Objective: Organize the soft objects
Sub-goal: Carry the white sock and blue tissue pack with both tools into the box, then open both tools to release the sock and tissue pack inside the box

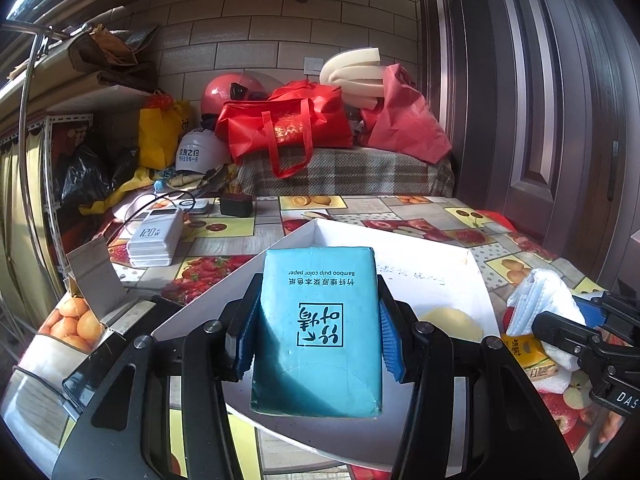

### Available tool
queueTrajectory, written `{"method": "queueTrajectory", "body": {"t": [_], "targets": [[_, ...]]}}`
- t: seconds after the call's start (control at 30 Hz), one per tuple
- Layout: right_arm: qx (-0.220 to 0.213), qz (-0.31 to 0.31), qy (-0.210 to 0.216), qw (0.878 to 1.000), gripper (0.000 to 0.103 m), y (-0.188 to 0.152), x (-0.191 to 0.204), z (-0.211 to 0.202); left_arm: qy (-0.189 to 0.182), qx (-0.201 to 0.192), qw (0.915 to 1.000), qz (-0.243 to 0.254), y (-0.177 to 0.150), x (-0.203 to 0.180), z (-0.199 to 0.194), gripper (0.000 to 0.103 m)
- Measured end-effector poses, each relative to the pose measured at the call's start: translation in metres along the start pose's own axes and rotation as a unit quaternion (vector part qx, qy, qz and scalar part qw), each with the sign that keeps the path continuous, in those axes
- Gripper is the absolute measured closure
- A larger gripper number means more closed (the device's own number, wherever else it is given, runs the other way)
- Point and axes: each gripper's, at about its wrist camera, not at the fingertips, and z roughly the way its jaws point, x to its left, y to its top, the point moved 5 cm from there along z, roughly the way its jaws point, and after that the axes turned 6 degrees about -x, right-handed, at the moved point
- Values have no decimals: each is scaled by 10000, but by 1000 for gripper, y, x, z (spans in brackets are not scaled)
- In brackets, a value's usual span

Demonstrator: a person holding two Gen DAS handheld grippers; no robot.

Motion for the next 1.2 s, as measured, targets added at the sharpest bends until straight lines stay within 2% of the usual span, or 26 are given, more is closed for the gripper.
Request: {"method": "queueTrajectory", "body": {"t": [0.63, 0.97, 1.13, 1.2], "targets": [[313, 13, 181, 9993, 71, 14, 26, 73, 321, 163, 9994, -12, 7, 16, 44, 52], [480, 460, -73, 9978, 71, 19, 10, 102, 476, 229, 9983, -258, 11, 30, 64, 52], [583, 444, -130, 9972, 69, 19, 10, 110, 518, 240, 9975, -419, 11, 36, 66, 52], [583, 413, -166, 9973, 69, 19, 11, 109, 556, 183, 9974, -410, 12, 37, 64, 47]]}}
